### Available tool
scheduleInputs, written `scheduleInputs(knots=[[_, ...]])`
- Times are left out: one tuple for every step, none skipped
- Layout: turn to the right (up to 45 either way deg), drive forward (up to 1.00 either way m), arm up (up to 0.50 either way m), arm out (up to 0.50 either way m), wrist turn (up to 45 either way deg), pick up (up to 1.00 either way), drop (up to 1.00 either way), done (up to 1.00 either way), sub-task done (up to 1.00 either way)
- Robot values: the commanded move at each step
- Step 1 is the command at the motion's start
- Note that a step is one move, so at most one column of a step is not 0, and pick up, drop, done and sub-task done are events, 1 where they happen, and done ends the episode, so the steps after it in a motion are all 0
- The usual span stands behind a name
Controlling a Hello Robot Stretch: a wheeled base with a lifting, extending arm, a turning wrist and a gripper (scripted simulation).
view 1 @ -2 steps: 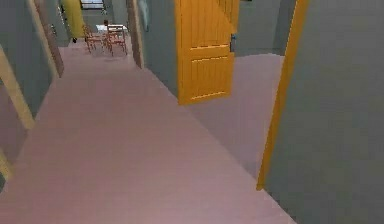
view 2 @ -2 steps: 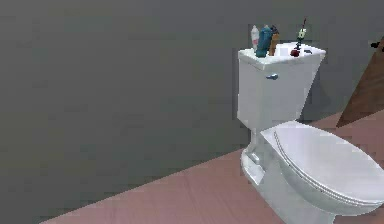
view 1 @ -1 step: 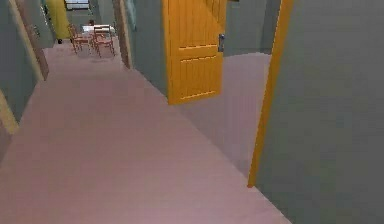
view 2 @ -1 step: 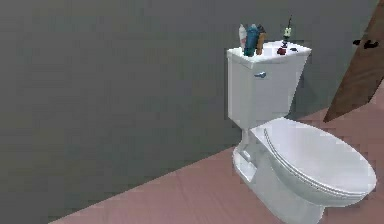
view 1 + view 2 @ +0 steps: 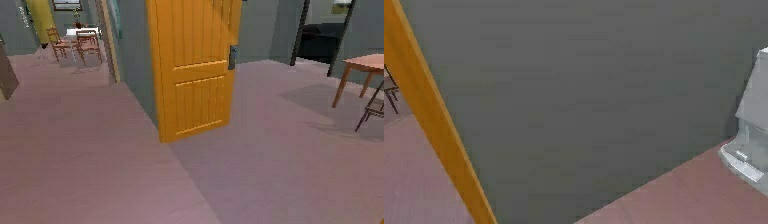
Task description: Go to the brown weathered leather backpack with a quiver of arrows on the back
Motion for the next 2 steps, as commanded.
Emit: scheduleInputs(knots=[[0.0, 0.35, 0.0, 0.0, 0.0, 0.0, 0.0, 0.0, 0.0], [15.0, 0.0, 0.0, 0.0, 0.0, 0.0, 0.0, 0.0, 0.0]])
